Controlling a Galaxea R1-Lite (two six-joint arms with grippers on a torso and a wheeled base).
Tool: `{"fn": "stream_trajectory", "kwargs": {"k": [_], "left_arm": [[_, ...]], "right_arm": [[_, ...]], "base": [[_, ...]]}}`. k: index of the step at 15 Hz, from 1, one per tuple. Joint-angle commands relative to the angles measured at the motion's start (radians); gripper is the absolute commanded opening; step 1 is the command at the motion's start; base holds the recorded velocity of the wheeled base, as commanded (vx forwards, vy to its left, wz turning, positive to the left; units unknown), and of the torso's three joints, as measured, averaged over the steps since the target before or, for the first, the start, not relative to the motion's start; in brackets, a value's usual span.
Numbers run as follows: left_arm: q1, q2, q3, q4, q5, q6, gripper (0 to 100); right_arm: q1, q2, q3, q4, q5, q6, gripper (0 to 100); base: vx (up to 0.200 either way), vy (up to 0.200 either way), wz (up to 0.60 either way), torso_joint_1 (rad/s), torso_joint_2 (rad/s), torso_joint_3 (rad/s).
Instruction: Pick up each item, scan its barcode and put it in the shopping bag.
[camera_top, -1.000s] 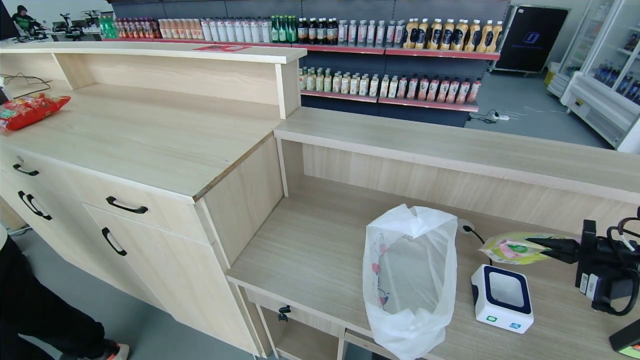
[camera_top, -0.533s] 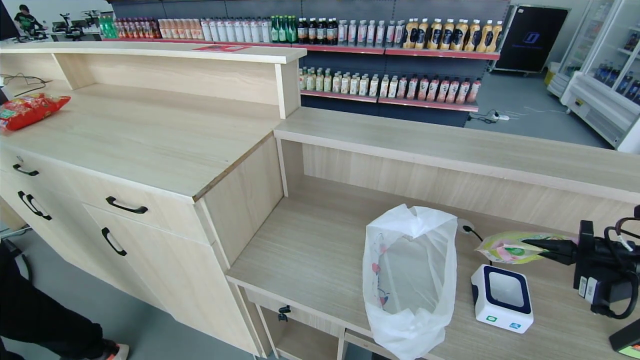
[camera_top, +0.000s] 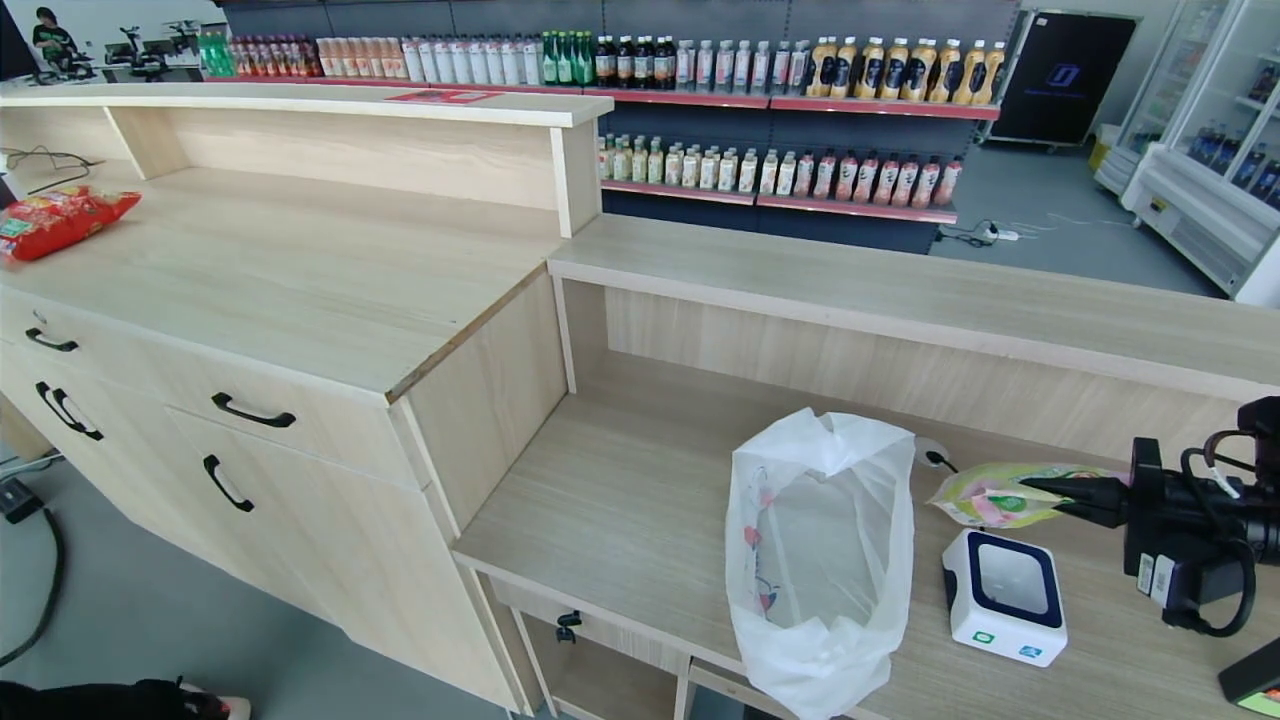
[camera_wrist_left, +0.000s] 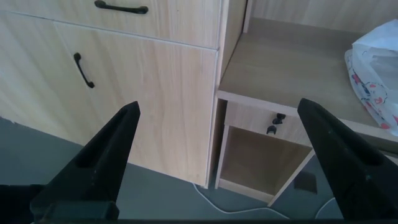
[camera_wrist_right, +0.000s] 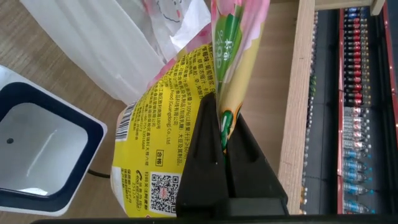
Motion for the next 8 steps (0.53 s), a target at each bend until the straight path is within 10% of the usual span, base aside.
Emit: {"fn": "stream_trajectory", "kwargs": {"k": [1, 6, 8], "left_arm": [[0.0, 0.001, 0.0, 0.0, 0.0, 0.0, 100], [0.0, 0.001, 0.0, 0.0, 0.0, 0.0, 100], [0.0, 0.001, 0.0, 0.0, 0.0, 0.0, 100]], "right_arm": [[0.0, 0.002, -0.001, -0.001, 0.0, 0.0, 0], [-0.003, -0.049, -0.008, 0.007, -0.009, 0.038, 0], [-0.029, -0.211, -0.005, 0.108, -0.041, 0.254, 0]], "base": [[0.0, 0.0, 0.0, 0.0, 0.0, 0.0], [0.0, 0.0, 0.0, 0.0, 0.0, 0.0], [0.0, 0.0, 0.0, 0.0, 0.0, 0.0]]}}
